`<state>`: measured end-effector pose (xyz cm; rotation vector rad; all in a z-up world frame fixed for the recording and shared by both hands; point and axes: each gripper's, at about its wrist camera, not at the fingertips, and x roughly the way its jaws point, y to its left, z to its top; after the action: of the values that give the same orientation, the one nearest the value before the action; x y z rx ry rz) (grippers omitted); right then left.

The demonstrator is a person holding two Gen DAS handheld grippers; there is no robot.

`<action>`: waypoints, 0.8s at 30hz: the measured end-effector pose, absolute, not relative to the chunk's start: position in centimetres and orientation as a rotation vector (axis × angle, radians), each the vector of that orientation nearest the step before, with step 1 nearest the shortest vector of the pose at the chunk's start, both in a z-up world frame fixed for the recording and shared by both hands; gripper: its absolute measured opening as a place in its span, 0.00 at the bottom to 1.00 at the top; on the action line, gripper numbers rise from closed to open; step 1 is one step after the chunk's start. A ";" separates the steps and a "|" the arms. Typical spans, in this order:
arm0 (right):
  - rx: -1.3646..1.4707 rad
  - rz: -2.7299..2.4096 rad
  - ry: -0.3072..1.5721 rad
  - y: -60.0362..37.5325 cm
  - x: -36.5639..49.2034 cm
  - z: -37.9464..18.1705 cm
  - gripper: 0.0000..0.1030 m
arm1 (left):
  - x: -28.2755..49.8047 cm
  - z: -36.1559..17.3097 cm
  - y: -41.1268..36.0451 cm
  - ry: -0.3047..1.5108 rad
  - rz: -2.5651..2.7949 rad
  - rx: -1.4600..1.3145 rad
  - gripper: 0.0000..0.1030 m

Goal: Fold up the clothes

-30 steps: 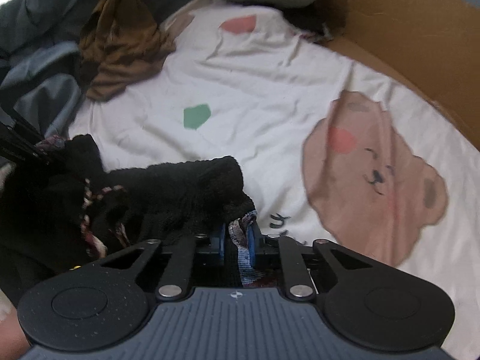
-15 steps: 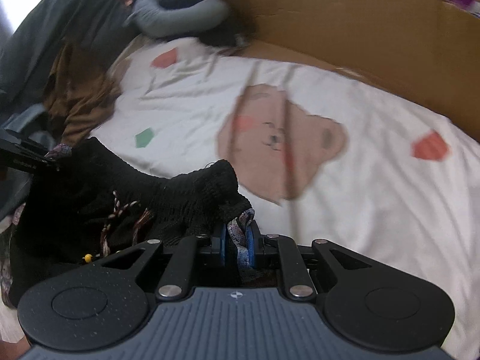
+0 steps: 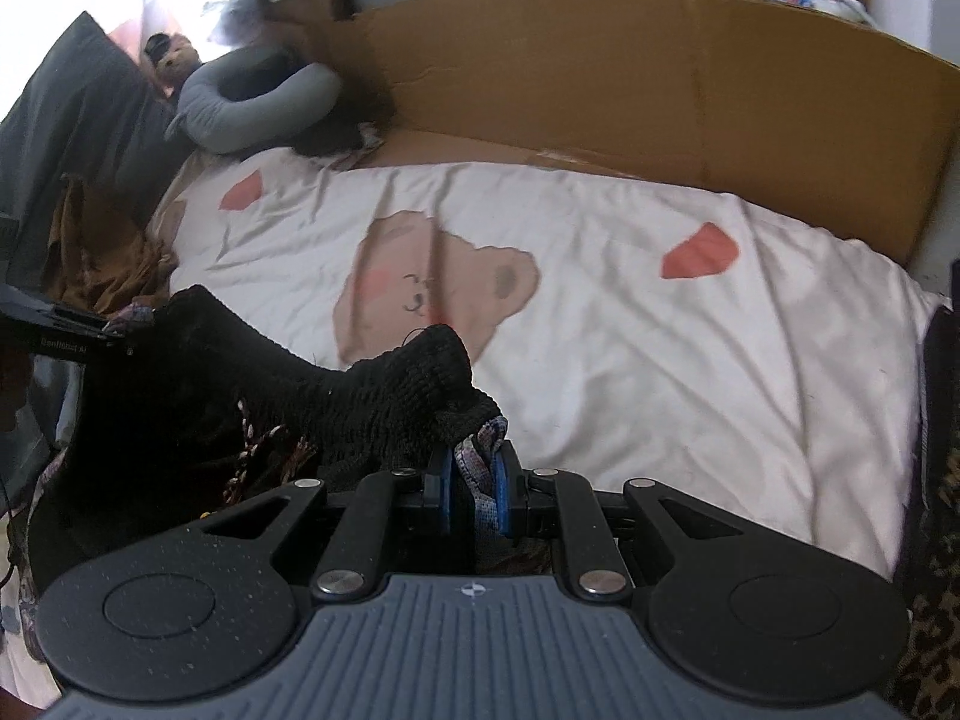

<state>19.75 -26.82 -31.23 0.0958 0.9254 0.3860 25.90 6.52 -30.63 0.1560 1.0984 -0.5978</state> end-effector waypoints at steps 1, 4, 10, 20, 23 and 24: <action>0.094 0.382 0.932 -27.0 19.7 -31.5 0.12 | 25.9 -31.1 6.4 1.099 -0.591 0.144 0.13; 0.098 0.364 0.966 -27.4 20.0 -33.1 0.12 | 25.6 -32.8 6.1 1.102 -0.573 0.140 0.13; 0.076 0.329 1.038 -27.0 21.1 -36.5 0.13 | 25.4 -36.1 5.6 1.129 -0.539 0.167 0.16; 0.180 0.300 1.111 -28.5 21.8 -37.9 0.40 | 26.1 -33.6 7.3 1.103 -0.533 0.165 0.41; 0.219 0.303 1.102 -29.3 21.9 -37.0 0.41 | 26.7 -32.2 8.4 1.078 -0.522 0.118 0.41; 0.230 0.303 1.093 -29.6 21.9 -36.7 0.41 | 26.9 -31.8 8.8 1.067 -0.515 0.105 0.41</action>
<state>21.87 -29.63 -36.69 0.2299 1.0930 0.3028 26.94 8.77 -31.84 0.1051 1.0672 -0.5151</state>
